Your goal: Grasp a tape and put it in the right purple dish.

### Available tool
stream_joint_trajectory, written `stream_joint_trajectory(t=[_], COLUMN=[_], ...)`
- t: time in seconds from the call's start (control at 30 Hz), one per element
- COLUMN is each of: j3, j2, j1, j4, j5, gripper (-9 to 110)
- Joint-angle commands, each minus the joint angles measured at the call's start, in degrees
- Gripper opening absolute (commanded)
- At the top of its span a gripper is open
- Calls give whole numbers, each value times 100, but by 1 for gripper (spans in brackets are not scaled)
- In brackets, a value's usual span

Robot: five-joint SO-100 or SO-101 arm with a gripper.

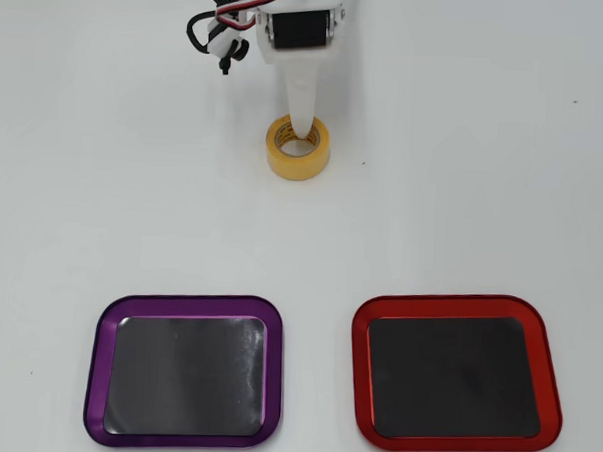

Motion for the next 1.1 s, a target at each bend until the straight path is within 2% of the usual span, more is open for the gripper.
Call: stream_joint_trajectory(t=[0.0, 0.5, 0.6, 0.77, 1.07], j3=[0, 888, 888, 888, 149], j2=[18, 9, 9, 18, 729], j1=[-35, -35, -35, -35, -70], j4=[-105, -1072, -1090, -1187, -624], j5=[-35, -44, -97, -316, -290], gripper=[22, 21, 15, -1, -1])
